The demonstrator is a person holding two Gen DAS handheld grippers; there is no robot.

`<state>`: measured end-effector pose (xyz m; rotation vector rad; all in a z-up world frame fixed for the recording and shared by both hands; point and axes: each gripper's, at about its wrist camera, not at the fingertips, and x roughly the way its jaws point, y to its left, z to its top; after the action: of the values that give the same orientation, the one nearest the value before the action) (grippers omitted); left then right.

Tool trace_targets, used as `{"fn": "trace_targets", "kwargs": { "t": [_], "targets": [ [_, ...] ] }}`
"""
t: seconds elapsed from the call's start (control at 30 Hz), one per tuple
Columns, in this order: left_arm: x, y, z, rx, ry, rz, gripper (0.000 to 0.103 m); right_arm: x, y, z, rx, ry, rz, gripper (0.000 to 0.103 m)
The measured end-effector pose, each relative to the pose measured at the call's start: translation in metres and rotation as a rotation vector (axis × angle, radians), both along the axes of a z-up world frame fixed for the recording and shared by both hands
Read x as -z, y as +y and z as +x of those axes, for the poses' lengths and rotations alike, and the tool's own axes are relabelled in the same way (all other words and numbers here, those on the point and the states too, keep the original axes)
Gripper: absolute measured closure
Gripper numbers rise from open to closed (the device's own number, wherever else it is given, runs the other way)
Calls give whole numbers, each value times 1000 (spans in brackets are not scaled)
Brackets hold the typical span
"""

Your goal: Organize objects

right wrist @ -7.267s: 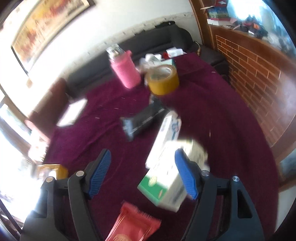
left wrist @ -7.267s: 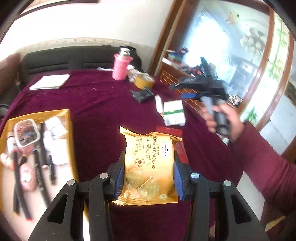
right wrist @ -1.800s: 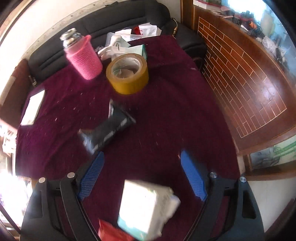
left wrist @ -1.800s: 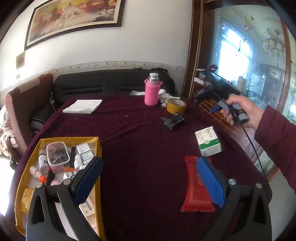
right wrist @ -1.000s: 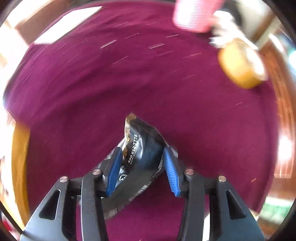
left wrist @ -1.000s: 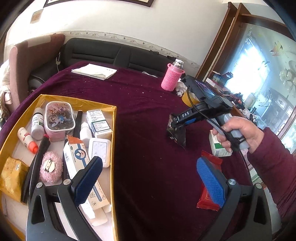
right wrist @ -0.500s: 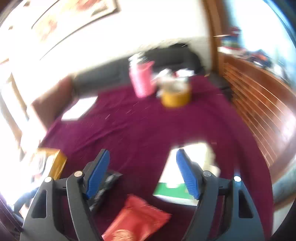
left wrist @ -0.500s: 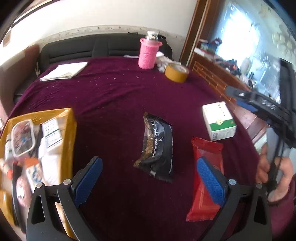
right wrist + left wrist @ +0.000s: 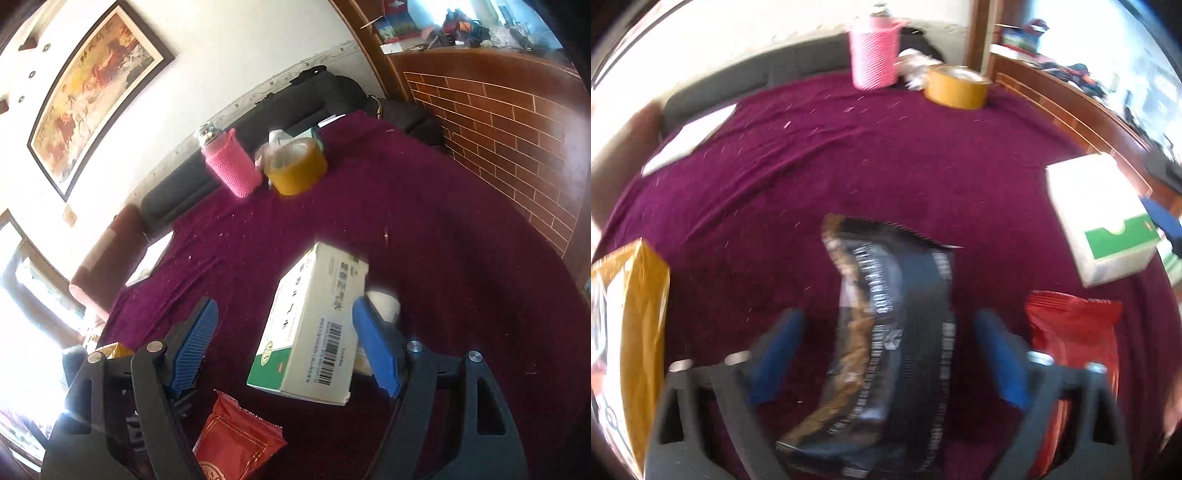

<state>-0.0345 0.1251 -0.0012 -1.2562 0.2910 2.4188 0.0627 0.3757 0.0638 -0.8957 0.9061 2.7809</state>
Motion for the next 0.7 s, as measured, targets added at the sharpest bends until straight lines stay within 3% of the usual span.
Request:
{"fn": "trace_targets", "kwargs": {
  "t": [0.03, 0.1, 0.2, 0.43, 0.6, 0.7],
  "targets": [
    [-4, -1, 2, 17, -13, 12, 65, 1, 4, 1, 8, 3, -6, 28],
    [-11, -10, 4, 15, -50, 73, 65, 4, 7, 1, 28, 7, -11, 28],
    [-28, -22, 18, 16, 5, 85, 65, 8, 16, 2, 69, 9, -17, 28],
    [-80, -70, 64, 24, 98, 221, 65, 17, 58, 21, 218, 39, -95, 28],
    [-99, -97, 81, 36, 120, 268, 65, 10, 42, 4, 86, 46, -121, 28],
    [-102, -112, 86, 26, 122, 286, 65, 7, 21, -31, 2, -72, -34, 28]
  ]
}}
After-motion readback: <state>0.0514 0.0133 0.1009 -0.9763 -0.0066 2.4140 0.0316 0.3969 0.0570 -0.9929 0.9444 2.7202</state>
